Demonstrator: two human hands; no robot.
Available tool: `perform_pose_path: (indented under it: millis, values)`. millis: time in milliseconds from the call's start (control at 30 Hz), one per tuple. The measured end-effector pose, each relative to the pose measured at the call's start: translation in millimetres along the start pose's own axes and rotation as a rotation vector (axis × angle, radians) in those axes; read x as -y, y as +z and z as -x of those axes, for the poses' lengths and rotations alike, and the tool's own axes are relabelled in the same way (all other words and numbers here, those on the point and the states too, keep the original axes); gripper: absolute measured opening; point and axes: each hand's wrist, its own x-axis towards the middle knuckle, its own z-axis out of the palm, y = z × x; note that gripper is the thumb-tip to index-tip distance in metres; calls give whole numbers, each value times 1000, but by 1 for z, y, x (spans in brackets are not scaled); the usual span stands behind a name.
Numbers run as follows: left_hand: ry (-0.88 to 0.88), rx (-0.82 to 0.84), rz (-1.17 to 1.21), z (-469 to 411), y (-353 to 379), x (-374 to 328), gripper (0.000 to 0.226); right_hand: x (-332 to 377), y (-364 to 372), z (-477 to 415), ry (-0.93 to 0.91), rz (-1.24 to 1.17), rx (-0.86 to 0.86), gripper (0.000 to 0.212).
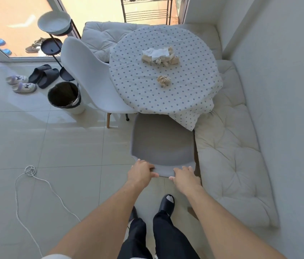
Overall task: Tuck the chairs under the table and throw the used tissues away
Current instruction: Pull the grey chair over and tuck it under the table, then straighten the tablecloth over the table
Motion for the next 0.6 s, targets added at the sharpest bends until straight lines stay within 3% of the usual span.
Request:
perform_pose_path:
  millis: [233,600]
  values:
    - [-126,-81,150,45,-83,3,44,6,-60,16,-206,-86,-116,68]
    - [-246,-344,369,153,-190,67,44,92,-159,54,-470,-37,-266,67]
